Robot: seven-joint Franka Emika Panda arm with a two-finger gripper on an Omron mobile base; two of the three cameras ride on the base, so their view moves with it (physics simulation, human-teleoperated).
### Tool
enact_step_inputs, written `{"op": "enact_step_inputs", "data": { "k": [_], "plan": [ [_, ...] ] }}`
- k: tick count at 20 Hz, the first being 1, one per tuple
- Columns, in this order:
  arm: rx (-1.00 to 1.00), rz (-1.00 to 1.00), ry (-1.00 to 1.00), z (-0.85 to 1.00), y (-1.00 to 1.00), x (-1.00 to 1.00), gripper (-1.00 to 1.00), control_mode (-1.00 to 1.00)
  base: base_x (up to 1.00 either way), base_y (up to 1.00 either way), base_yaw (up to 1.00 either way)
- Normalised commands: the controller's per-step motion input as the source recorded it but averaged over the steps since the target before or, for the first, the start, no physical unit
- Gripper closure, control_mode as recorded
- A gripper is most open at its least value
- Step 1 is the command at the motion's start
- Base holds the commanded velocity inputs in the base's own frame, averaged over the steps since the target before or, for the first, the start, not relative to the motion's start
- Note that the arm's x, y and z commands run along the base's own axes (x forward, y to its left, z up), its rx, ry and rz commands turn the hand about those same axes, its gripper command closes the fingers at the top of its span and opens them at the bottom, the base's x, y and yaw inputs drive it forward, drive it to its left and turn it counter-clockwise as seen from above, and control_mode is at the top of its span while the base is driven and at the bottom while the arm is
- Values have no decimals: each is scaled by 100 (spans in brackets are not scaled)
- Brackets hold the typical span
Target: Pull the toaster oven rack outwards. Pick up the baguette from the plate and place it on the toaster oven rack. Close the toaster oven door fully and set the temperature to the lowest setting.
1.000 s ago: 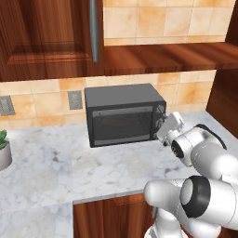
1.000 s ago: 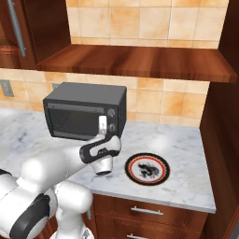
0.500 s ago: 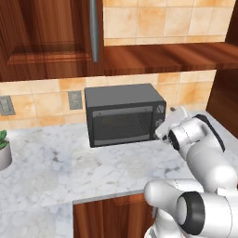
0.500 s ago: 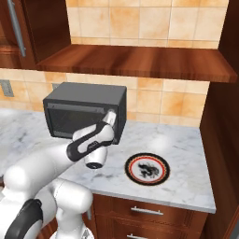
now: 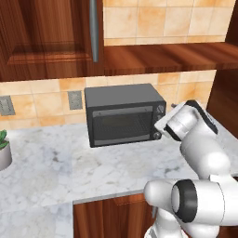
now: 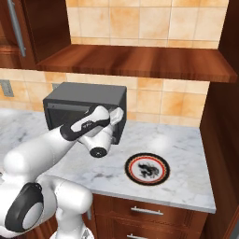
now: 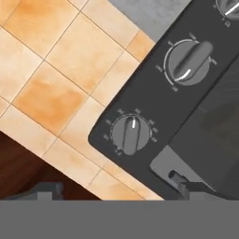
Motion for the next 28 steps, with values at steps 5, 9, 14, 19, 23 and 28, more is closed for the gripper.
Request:
{"op": "enact_step_inputs", "data": {
  "k": [5, 9, 14, 19, 23, 28],
  "plan": [
    [19, 13, 3, -21, -16, 17, -100, -100, 0, 0, 0],
    [15, 11, 0, -29, -1, 17, -100, -100, 0, 0, 0],
    [12, 7, 0, -25, 2, 14, -100, -100, 0, 0, 0],
    [10, 2, -1, -16, 13, 13, -100, -100, 0, 0, 0],
    [9, 0, -12, 0, 25, -1, -100, -100, 0, 0, 0],
    [5, 0, -12, 0, 15, 0, -100, -100, 0, 0, 0]
  ]
}}
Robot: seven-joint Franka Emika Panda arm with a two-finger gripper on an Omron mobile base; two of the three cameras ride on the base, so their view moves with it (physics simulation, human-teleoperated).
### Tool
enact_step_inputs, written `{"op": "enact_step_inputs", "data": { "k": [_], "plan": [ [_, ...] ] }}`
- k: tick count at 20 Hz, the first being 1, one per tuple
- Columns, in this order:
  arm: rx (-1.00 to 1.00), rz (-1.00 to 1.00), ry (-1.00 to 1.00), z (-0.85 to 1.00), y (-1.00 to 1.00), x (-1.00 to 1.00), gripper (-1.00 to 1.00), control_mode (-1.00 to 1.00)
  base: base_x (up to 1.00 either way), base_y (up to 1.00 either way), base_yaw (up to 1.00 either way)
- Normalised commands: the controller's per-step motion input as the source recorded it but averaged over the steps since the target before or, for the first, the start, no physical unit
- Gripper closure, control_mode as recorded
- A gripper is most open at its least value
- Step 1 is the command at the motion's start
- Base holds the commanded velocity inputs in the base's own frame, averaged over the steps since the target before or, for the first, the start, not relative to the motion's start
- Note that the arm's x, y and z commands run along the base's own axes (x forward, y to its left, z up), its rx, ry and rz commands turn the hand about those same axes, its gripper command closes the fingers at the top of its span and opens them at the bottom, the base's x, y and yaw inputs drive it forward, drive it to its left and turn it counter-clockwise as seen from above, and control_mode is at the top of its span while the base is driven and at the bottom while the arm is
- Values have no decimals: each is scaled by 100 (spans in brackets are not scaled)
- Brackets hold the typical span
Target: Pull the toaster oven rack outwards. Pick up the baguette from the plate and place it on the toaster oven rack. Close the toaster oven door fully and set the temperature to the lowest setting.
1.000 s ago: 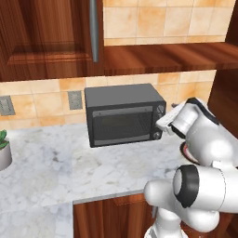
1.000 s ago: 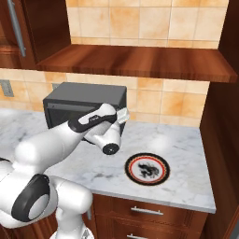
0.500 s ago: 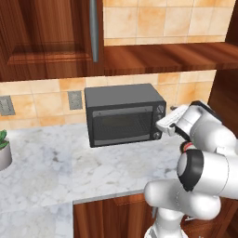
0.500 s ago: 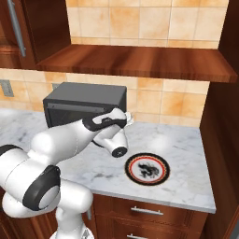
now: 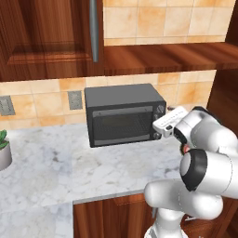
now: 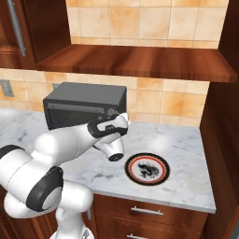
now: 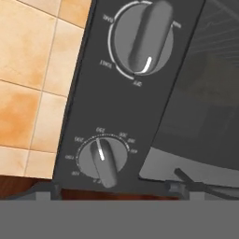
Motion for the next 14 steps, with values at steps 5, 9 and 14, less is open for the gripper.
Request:
{"op": "enact_step_inputs", "data": {
  "k": [5, 9, 14],
  "plan": [
    [0, 0, -3, 0, 0, 15, -100, -100, 0, 0, 0],
    [0, 0, -2, -2, 0, 14, -100, -100, 0, 0, 0],
    [0, 0, -3, -2, -1, 10, -100, -100, 0, 0, 0]
  ]
}}
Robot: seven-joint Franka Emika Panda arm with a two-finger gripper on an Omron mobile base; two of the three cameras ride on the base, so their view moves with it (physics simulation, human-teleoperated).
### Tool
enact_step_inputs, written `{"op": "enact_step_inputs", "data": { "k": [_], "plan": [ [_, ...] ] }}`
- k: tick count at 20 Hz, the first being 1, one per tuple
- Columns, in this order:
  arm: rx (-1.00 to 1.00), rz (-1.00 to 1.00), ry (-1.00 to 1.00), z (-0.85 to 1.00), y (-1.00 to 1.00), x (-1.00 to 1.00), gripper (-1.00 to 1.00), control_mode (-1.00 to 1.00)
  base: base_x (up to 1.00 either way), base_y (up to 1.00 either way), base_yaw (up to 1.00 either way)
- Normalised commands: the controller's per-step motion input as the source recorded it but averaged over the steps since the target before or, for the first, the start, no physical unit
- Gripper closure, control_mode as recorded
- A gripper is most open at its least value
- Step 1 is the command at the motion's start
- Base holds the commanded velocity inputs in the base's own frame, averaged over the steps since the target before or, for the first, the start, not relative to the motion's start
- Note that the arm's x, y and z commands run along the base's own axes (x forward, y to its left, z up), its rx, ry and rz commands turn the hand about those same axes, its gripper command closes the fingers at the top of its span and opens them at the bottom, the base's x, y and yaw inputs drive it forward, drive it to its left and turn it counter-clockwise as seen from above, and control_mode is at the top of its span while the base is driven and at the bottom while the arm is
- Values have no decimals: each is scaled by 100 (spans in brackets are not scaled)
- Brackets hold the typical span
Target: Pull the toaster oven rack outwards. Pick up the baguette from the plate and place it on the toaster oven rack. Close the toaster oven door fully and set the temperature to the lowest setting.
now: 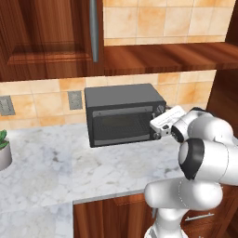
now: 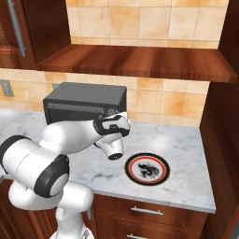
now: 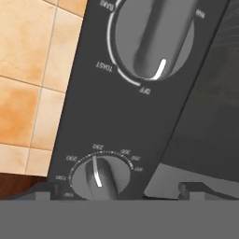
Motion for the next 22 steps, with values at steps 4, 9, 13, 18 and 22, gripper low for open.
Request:
{"op": "enact_step_inputs", "data": {
  "k": [4, 9, 13, 18, 22],
  "plan": [
    [0, 0, -2, -6, 0, 10, -100, -100, 0, 0, 0],
    [0, 0, 0, -8, 0, 15, 100, -100, 0, 0, 0],
    [0, 0, 0, -3, 0, 20, 100, -100, 0, 0, 0],
    [-9, 0, -4, 0, 1, 10, 100, -100, 0, 0, 0],
    [-28, 0, -11, 0, 4, 6, 100, -100, 0, 0, 0]
  ]
}}
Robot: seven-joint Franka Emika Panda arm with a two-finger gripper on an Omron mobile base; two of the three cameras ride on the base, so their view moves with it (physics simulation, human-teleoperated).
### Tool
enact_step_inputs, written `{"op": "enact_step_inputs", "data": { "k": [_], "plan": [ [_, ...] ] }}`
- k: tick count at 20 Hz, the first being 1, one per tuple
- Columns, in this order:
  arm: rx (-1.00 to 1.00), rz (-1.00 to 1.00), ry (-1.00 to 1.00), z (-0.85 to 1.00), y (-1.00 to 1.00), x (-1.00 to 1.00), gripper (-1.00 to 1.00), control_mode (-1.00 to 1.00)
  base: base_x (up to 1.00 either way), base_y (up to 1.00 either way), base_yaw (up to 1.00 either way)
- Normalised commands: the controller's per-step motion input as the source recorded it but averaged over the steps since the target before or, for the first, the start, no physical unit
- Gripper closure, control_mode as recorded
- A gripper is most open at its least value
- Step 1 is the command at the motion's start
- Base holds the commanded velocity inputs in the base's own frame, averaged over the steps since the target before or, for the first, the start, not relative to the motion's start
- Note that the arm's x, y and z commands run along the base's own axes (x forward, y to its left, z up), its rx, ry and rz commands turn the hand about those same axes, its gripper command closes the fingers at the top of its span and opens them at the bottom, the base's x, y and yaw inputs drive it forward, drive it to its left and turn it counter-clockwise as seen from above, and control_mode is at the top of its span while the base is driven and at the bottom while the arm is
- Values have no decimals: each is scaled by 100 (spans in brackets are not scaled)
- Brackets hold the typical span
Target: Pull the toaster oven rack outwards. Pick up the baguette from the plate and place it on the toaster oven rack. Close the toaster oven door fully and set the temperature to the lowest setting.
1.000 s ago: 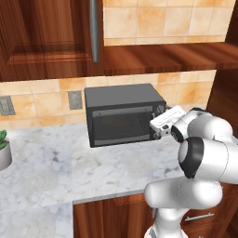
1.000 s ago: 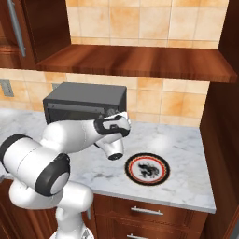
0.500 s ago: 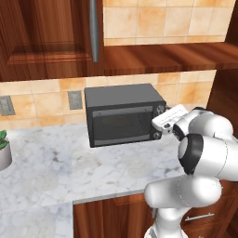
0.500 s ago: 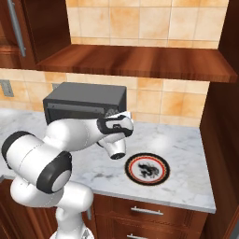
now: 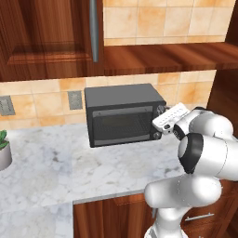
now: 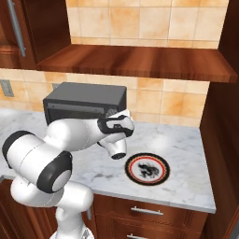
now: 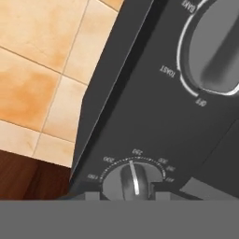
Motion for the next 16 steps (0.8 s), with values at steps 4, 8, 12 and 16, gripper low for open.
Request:
{"op": "enact_step_inputs", "data": {
  "k": [4, 8, 12, 16],
  "plan": [
    [-35, 0, -15, 0, 2, 2, 100, -100, 0, 0, 0],
    [-42, 1, -10, -1, 1, 7, 100, -100, 0, 0, 0],
    [-51, 5, -10, -9, 0, 3, 100, -100, 0, 0, 0],
    [-59, 8, -19, -20, 0, 0, 100, -100, 0, 0, 0]
  ]
}}
